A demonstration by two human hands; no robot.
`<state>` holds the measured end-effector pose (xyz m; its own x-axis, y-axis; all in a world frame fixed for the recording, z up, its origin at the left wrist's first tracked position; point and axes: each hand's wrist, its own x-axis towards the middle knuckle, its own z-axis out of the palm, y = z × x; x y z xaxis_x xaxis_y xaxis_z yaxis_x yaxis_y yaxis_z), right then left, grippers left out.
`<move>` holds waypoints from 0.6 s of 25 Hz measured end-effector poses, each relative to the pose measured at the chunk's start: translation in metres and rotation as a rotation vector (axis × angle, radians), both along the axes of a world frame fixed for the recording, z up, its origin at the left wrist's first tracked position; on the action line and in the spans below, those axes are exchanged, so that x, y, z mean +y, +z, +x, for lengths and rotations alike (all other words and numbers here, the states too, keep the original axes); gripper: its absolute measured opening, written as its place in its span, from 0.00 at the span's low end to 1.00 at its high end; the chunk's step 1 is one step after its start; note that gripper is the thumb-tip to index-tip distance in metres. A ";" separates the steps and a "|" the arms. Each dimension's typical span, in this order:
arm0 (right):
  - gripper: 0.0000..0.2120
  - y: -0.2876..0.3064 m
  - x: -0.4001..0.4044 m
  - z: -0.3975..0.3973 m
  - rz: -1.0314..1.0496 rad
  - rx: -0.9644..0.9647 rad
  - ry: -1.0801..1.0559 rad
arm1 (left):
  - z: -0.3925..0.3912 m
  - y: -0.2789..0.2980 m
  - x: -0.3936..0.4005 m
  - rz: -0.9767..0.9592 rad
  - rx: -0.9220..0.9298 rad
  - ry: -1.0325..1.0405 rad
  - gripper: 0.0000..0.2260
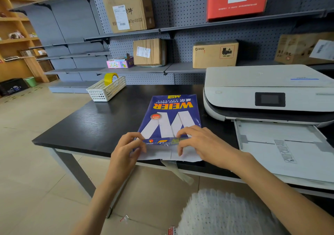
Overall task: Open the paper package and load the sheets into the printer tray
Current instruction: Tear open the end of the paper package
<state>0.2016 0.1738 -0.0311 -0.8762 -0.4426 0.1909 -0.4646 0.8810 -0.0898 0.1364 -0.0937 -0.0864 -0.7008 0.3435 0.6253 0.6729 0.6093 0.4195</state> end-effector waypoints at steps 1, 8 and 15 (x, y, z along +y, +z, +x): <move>0.33 0.000 -0.003 0.000 0.013 0.009 -0.018 | -0.001 0.001 0.004 -0.037 0.054 0.021 0.15; 0.19 -0.012 -0.021 -0.016 0.031 0.099 -0.145 | -0.014 -0.005 0.029 -0.315 0.166 0.100 0.14; 0.14 -0.016 -0.031 -0.038 -0.003 0.109 -0.208 | -0.024 0.006 0.046 -0.377 0.181 0.101 0.08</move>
